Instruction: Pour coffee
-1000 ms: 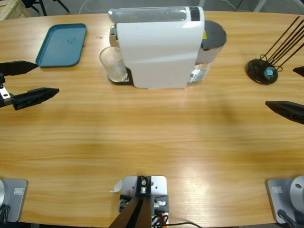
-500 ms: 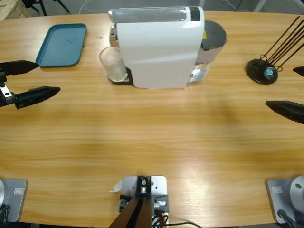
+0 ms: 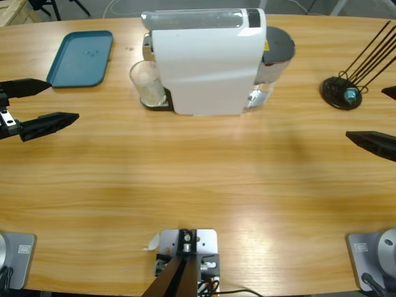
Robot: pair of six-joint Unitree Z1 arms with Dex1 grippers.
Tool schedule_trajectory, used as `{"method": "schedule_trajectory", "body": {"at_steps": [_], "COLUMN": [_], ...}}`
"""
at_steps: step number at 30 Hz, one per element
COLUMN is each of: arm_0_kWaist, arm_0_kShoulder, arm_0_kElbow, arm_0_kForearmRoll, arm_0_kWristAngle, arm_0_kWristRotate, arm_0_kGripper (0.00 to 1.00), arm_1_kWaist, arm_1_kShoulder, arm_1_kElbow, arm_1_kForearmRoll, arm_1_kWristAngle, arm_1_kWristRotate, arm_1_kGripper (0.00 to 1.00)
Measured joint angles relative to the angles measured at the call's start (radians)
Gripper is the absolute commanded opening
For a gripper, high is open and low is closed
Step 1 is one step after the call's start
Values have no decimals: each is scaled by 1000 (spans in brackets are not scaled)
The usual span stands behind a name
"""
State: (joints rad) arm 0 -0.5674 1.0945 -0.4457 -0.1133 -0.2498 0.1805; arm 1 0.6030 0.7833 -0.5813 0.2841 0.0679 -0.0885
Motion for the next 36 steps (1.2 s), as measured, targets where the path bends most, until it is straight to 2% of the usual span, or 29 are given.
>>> {"method": "schedule_trajectory", "body": {"at_steps": [17,22,28,36], "arm_0_kWaist": [0,0,0,0], "arm_0_kShoulder": [13,10,15,148], "arm_0_kElbow": [0,7,9,2], "arm_0_kForearmRoll": [-6,-21,-74,-132], "arm_0_kWristAngle": [6,134,163,162], "arm_0_kWristRotate": [-3,-29,-76,-76], "arm_0_kGripper": [1000,1000,983,982], "arm_1_kWaist": [0,0,0,0], "arm_1_kShoulder": [0,0,0,0], "arm_1_kElbow": [0,0,0,0], "arm_1_kForearmRoll": [0,0,0,0], "arm_1_kWristAngle": [0,0,0,0], "arm_1_kWristRotate": [1,1,3,4], "arm_1_kGripper": [1000,1000,1000,1000]}}
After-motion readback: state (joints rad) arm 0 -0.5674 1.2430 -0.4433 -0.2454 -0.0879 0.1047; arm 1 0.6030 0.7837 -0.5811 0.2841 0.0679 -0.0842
